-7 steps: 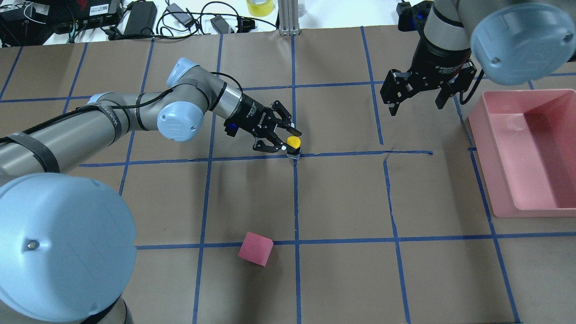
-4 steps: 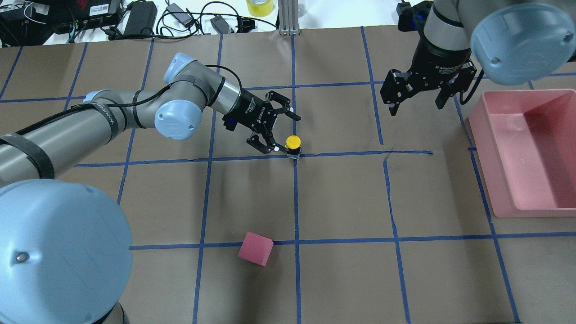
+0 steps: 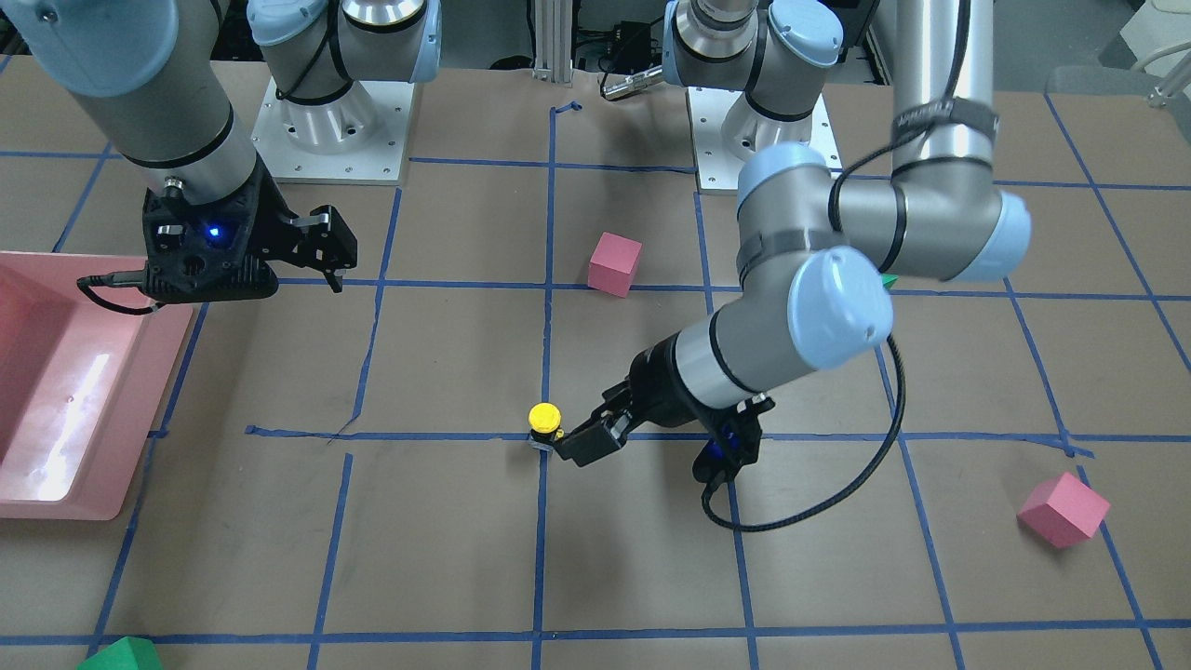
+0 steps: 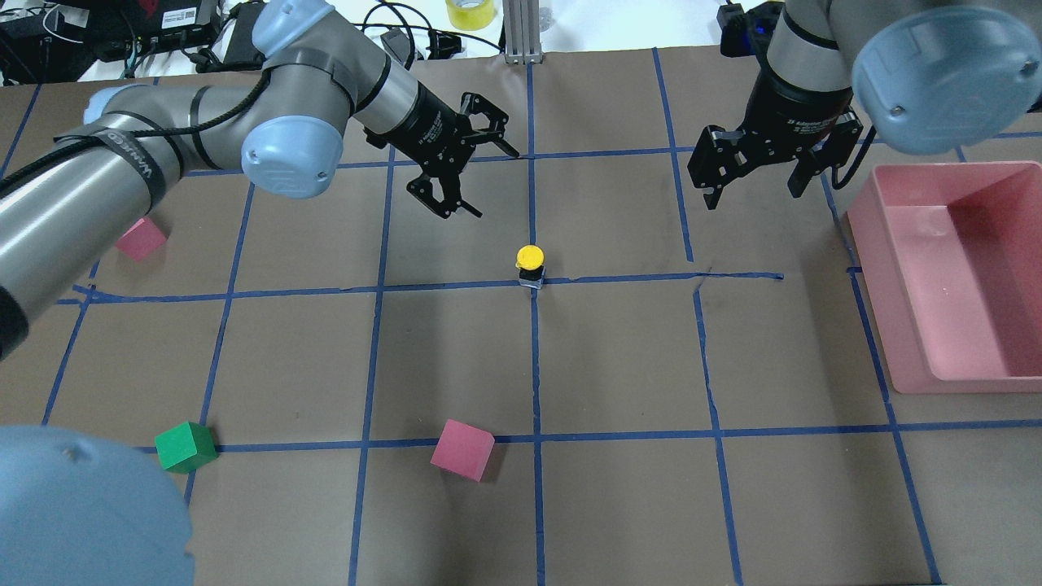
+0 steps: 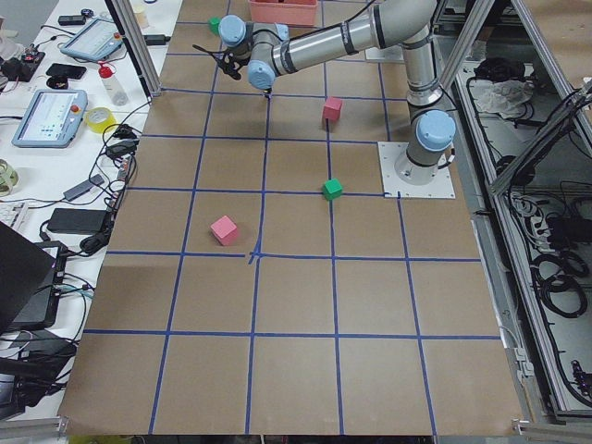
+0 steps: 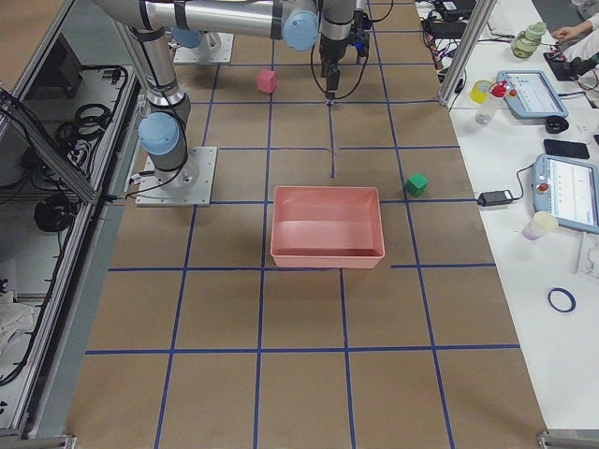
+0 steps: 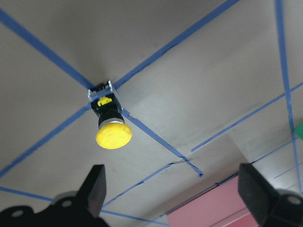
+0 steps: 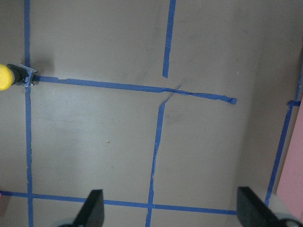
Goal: Align button upright
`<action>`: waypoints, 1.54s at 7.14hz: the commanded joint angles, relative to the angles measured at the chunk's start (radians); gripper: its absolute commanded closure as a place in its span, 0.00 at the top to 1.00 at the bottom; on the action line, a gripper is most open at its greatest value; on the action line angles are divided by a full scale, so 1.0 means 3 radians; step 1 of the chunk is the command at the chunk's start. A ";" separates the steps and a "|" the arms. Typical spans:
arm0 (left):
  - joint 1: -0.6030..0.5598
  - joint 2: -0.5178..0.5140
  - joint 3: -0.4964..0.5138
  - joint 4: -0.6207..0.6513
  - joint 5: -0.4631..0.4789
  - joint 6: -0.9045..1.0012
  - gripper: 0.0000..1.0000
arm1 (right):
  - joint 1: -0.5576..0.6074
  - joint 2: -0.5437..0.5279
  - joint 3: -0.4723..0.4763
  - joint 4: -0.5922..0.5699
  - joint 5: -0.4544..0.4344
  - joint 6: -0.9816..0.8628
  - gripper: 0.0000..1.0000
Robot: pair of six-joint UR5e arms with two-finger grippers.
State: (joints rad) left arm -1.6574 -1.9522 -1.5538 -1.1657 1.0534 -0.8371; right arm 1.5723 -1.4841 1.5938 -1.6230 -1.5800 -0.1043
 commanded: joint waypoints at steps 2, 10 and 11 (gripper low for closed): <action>0.0007 0.0467 0.0055 -0.0413 0.1296 0.1838 0.94 | 0.0000 -0.0003 0.0000 0.0000 0.0000 0.0000 1.00; 0.0151 0.1419 -0.0183 -0.1514 0.1771 0.2939 1.00 | 0.0000 -0.0003 0.0000 0.0000 0.0000 0.0000 1.00; 0.0156 0.1420 -0.0240 -0.1236 0.1766 0.2893 1.00 | 0.0000 -0.0003 0.0000 0.0000 0.0000 0.0000 1.00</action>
State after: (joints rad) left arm -1.6116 -1.5420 -1.5959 -1.6034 1.5852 0.0405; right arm 1.5723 -1.4849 1.5938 -1.6229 -1.5804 -0.1043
